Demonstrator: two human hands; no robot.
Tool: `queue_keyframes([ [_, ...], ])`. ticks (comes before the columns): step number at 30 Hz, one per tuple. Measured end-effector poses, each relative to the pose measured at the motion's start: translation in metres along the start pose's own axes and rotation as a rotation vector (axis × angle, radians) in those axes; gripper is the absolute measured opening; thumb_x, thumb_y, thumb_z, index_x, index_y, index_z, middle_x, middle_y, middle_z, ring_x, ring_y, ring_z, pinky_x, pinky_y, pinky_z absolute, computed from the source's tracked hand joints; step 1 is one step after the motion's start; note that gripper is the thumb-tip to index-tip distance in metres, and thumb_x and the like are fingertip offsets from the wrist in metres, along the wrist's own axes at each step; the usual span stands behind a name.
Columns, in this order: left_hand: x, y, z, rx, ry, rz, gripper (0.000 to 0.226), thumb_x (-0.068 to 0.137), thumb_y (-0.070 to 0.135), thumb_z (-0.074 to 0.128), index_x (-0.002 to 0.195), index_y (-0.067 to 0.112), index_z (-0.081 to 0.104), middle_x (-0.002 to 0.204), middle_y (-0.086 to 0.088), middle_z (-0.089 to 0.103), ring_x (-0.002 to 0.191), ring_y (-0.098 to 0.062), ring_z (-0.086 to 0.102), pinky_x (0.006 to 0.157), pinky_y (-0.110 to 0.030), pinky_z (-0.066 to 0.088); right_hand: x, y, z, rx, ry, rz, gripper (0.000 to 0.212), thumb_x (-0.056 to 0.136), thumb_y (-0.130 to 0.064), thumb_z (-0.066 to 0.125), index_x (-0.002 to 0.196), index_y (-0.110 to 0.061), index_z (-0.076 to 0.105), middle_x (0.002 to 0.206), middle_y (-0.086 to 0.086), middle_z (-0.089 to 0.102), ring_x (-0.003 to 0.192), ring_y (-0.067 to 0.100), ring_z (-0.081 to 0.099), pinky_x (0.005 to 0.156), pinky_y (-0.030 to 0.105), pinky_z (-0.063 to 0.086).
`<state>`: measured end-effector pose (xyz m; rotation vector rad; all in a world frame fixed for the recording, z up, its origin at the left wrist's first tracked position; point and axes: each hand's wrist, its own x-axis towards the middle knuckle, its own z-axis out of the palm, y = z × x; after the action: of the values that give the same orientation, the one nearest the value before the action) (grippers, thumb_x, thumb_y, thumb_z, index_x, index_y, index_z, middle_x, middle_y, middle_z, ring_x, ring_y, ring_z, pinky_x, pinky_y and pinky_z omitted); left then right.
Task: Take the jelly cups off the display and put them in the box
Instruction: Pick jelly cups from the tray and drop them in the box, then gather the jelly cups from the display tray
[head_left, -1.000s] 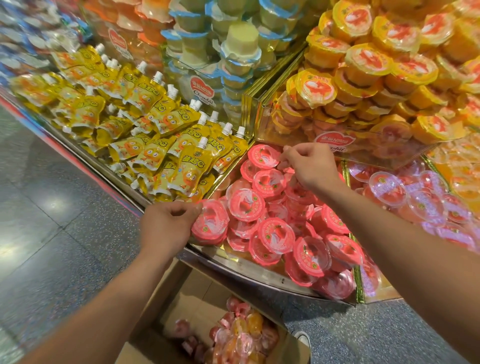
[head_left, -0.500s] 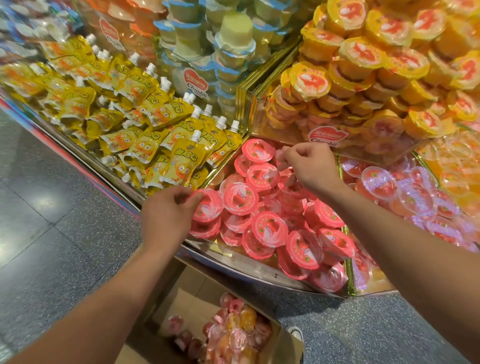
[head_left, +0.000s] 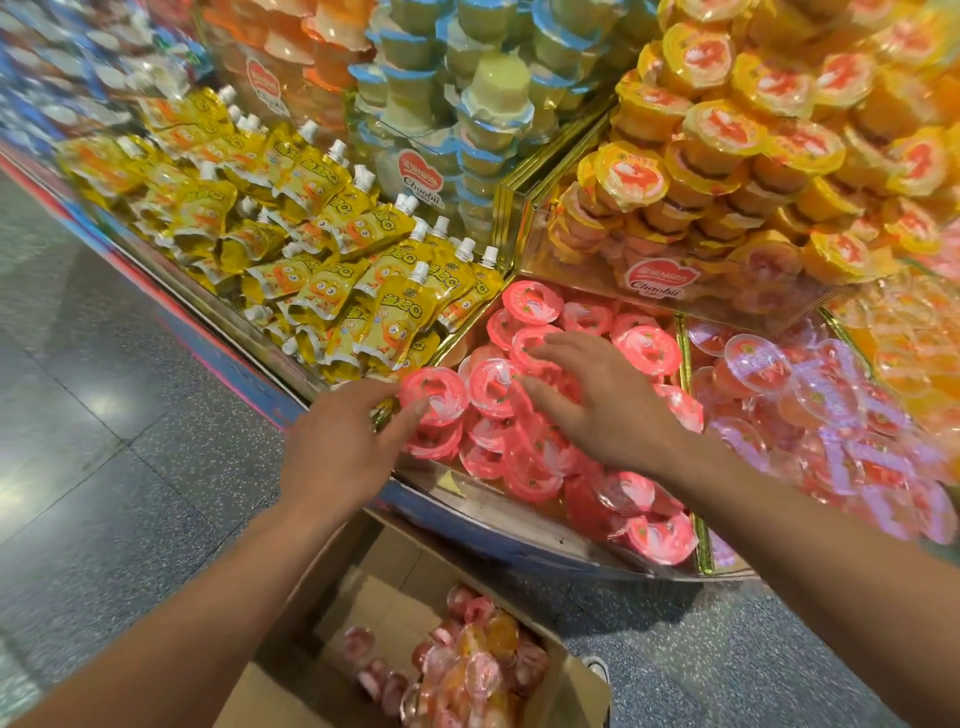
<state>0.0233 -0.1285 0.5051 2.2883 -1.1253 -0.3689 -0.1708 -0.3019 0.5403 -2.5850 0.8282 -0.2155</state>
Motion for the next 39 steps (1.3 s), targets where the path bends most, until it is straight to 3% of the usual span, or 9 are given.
queue_keyframes([
  [3, -0.012, -0.011, -0.009, 0.15, -0.053, 0.167, 0.071, 0.089, 0.076, 0.031, 0.128, 0.029, 0.068, 0.139, -0.004, 0.06, 0.13, -0.03, 0.052, 0.106, -0.052, 0.042, -0.028, -0.018, 0.01, -0.006, -0.106, -0.023, 0.067, 0.097, -0.061, 0.042, 0.148, -0.019, 0.049, 0.161, 0.003, 0.034, 0.153, 0.021, 0.019, 0.124, 0.037, 0.015],
  [7, -0.029, -0.022, -0.027, 0.26, -0.126, 0.24, 0.082, 0.087, 0.083, 0.011, 0.146, 0.038, 0.047, 0.16, -0.004, 0.034, 0.15, -0.032, 0.023, 0.118, -0.061, 0.017, -0.055, -0.051, 0.015, -0.113, -0.161, -0.066, 0.078, 0.093, -0.071, 0.022, 0.159, -0.028, 0.026, 0.168, -0.006, 0.004, 0.155, 0.015, -0.012, 0.126, 0.046, 0.005],
  [13, -0.045, -0.031, -0.061, 0.358, -0.157, 0.333, 0.084, 0.085, 0.081, 0.005, 0.157, 0.041, 0.018, 0.168, 0.001, 0.003, 0.155, -0.027, -0.006, 0.12, -0.059, -0.003, -0.08, -0.095, 0.023, -0.241, -0.261, 0.018, 0.086, 0.091, -0.077, 0.011, 0.161, -0.029, -0.002, 0.167, -0.005, -0.019, 0.151, 0.015, -0.026, 0.125, 0.048, -0.004],
  [16, -0.052, -0.04, -0.071, 0.383, -0.191, 0.375, 0.086, 0.083, 0.083, 0.001, 0.158, 0.041, 0.009, 0.168, 0.002, -0.003, 0.154, -0.026, -0.01, 0.121, -0.058, -0.005, -0.091, -0.113, 0.032, -0.238, -0.259, 0.072, 0.082, 0.093, -0.074, 0.015, 0.16, -0.031, -0.005, 0.167, -0.007, -0.017, 0.151, 0.013, -0.023, 0.126, 0.046, -0.003],
  [20, -0.065, -0.059, -0.078, 0.397, -0.28, 0.439, 0.091, 0.08, 0.084, -0.003, 0.158, 0.038, 0.006, 0.168, 0.002, -0.002, 0.154, -0.022, -0.01, 0.123, -0.056, -0.002, -0.107, -0.138, 0.05, -0.161, -0.172, 0.105, 0.091, 0.085, -0.08, 0.008, 0.161, -0.028, 0.009, 0.169, -0.002, 0.003, 0.155, 0.017, -0.006, 0.126, 0.042, 0.004],
  [24, -0.082, -0.085, -0.074, 0.408, -0.356, 0.494, 0.099, 0.076, 0.087, -0.009, 0.159, 0.034, 0.003, 0.168, 0.003, 0.0, 0.155, -0.019, -0.006, 0.124, -0.053, 0.003, -0.124, -0.154, 0.084, -0.102, -0.111, 0.097, 0.085, 0.093, -0.076, 0.019, 0.159, -0.022, 0.024, 0.165, 0.0, 0.023, 0.153, 0.018, 0.016, 0.123, 0.043, 0.022],
  [27, -0.094, -0.104, -0.063, 0.386, -0.399, 0.48, 0.104, 0.075, 0.088, -0.01, 0.16, 0.031, 0.008, 0.168, 0.001, 0.007, 0.155, -0.021, 0.002, 0.124, -0.054, 0.007, -0.137, -0.155, 0.116, -0.054, -0.14, 0.087, 0.079, 0.096, -0.069, 0.031, 0.158, -0.02, 0.027, 0.164, -0.001, 0.025, 0.151, 0.016, 0.019, 0.123, 0.037, 0.023],
  [33, -0.111, -0.142, 0.001, 0.369, -0.424, 0.431, 0.103, 0.075, 0.086, -0.005, 0.16, 0.03, 0.013, 0.167, -0.001, 0.015, 0.154, -0.023, 0.009, 0.124, -0.049, 0.009, -0.149, -0.119, 0.186, -0.039, -0.249, 0.082, 0.085, 0.09, -0.077, 0.023, 0.158, -0.028, 0.024, 0.162, -0.005, 0.029, 0.149, 0.013, 0.025, 0.12, 0.038, 0.03],
  [39, -0.122, -0.194, 0.093, 0.4, -0.414, 0.444, 0.102, 0.078, 0.083, -0.002, 0.158, 0.024, 0.021, 0.164, -0.006, 0.024, 0.153, -0.025, 0.017, 0.124, -0.045, 0.014, -0.158, -0.069, 0.272, -0.096, -0.303, 0.026, 0.072, 0.097, -0.061, 0.045, 0.157, -0.025, 0.028, 0.156, -0.005, 0.04, 0.141, 0.014, 0.037, 0.112, 0.032, 0.036],
])
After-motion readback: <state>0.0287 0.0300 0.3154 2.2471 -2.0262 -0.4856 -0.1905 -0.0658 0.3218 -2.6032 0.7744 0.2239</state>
